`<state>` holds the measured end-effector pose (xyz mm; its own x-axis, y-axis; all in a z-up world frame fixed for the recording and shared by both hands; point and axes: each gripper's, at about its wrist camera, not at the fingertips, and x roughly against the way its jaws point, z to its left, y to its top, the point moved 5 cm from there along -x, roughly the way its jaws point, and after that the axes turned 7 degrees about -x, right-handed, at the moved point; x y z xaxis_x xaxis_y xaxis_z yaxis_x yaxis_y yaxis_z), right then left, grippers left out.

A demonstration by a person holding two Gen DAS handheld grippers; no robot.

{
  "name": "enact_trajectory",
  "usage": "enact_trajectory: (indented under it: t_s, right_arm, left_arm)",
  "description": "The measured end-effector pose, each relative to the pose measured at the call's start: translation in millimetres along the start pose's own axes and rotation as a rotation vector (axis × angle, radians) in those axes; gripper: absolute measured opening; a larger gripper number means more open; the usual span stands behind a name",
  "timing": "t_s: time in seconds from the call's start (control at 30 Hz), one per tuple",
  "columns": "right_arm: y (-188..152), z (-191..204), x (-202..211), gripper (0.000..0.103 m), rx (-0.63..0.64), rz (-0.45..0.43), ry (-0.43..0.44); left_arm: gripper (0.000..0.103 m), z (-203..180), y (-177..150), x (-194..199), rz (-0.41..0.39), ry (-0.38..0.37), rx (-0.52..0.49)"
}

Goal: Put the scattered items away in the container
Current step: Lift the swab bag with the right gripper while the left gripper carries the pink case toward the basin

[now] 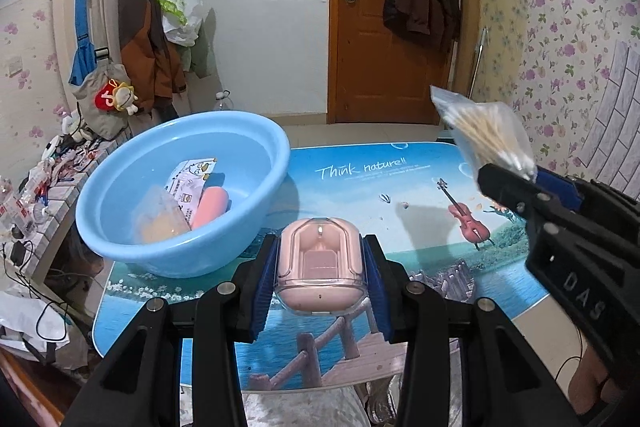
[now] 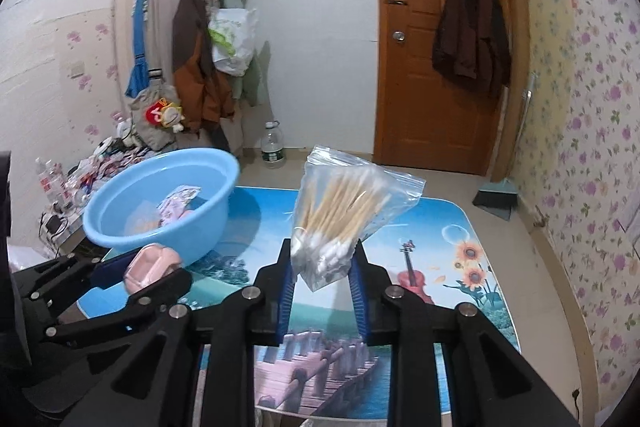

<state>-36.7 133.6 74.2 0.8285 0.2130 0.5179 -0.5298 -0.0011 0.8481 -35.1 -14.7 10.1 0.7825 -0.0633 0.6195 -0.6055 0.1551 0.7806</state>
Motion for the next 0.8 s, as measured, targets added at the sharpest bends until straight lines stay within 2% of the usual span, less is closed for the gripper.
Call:
enact_trajectory:
  t_s: [0.47,0.8]
  right_arm:
    - [6.6,21.3,3.0,0.026,-0.005,0.001,0.045]
    - [4.1,17.6,-4.7,0.026,-0.008,0.028,0.010]
  left_arm:
    - [0.041,12.1,-0.8,5.8,-0.009,0.012,0.020]
    - [0.041,15.7,-1.6,5.5,-0.008,0.018,0.024]
